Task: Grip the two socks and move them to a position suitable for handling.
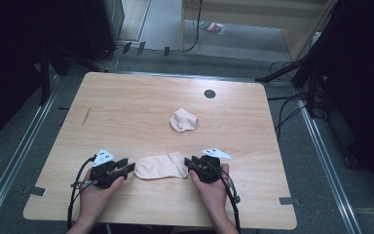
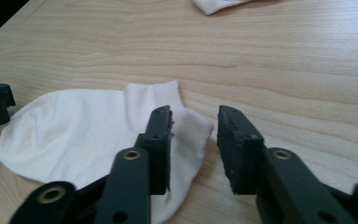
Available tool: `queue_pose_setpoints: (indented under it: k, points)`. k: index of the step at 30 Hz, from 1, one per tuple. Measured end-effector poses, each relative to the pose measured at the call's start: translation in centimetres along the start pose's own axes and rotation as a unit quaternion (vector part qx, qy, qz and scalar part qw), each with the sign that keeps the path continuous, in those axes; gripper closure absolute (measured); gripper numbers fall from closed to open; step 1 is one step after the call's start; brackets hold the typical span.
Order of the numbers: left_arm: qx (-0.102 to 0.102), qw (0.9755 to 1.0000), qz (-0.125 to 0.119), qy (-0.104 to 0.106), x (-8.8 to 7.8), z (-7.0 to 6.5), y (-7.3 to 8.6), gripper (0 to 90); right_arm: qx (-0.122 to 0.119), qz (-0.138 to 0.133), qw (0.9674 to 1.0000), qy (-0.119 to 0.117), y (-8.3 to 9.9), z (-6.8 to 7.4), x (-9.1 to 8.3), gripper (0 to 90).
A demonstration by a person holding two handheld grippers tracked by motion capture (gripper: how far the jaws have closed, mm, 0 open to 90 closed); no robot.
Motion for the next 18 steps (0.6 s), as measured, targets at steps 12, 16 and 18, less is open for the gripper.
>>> queue_pose_setpoints:
  k: [12, 16, 18]
  points:
    - [0.035, 0.9988, 0.029, -0.018, 0.9, -0.9, 0.1, 89.8, 0.004, 0.010, 0.9999, -0.012, 0.6, 0.1, -0.5, 88.6]
    - [0.041, 0.9990, 0.012, -0.012, -0.2, -0.8, -0.3, 90.0, 0.000, 0.006, 0.9998, -0.020, 0.4, 0.2, -1.6, 88.9]
    - [0.042, 0.9990, 0.008, -0.010, -0.6, -0.8, -0.5, 90.0, 0.001, 0.006, 0.9998, -0.020, 0.4, 0.2, -1.9, 88.9]
Point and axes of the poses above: each handheld gripper's, and its own axes: x roughly forward along the jaws, y roughly out of its underside, z roughly to its left, the point moved 9 cm from there along x, roughly forward along the jaws, and after that the axes turned 11 degrees about x, right-handed, at the moved point
